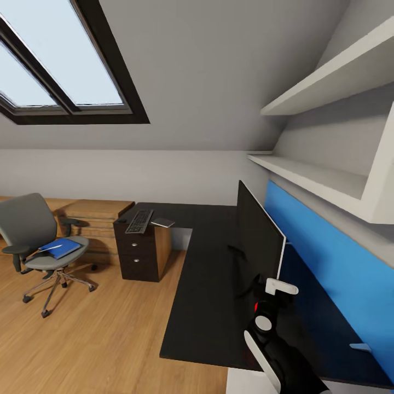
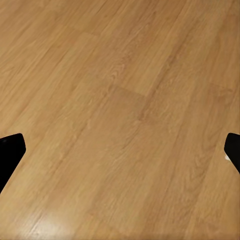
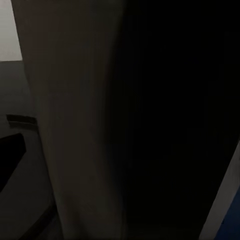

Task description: In the bedroom, organize the workspace by keeping the computer under the desk, ensuring the monitor is on the desk, placing the keyboard on the desk next to the monitor, placing the mouse on the desk next to the keyboard, moving the folder from the swivel chair onto the desk next to the mouse, stacking the notebook on top of the folder with the pen on top of the notebook, and positioning the swivel chair next to the desk.

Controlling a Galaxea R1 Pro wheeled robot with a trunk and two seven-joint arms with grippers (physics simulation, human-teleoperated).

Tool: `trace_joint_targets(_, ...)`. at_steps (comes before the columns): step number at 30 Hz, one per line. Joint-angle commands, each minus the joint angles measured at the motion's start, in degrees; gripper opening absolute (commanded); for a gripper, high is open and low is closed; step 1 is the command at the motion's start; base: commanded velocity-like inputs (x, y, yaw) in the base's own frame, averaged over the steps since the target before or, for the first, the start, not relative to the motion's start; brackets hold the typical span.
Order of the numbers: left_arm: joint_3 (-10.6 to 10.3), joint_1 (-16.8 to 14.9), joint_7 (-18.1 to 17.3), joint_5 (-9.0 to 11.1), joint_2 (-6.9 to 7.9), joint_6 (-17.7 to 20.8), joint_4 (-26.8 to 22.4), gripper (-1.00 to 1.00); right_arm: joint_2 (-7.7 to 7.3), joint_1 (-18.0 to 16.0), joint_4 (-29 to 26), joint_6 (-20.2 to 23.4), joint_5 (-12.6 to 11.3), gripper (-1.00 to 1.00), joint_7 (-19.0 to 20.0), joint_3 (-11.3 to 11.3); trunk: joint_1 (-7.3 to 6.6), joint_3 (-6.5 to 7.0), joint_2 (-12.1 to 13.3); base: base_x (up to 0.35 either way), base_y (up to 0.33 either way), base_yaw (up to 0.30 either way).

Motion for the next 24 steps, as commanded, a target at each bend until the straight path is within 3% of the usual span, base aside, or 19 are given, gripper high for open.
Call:
trace_joint_targets(1,-0.43,-0.03,0.36,0.60,0.09,-0.33,-0.10,1.00,-0.08,-0.07,-0.04,-0.16,-0.51,1.00,-0.34,0.26,0.01,-0.06,-0.05,0.000,0.000,0.000)
trace_joint_targets(15,-0.43,-0.03,0.36,0.60,0.09,-0.35,-0.10,1.00,-0.08,-0.07,0.03,-0.17,-0.52,1.00,-0.34,0.26,0.01,-0.06,-0.05,-0.014,0.000,0.000)
trace_joint_targets(24,-0.43,-0.03,0.34,0.56,0.00,-0.33,-0.10,1.00,-0.08,-0.07,0.02,-0.17,-0.46,1.00,-0.27,0.34,0.01,-0.06,-0.05,-0.280,0.000,0.000)
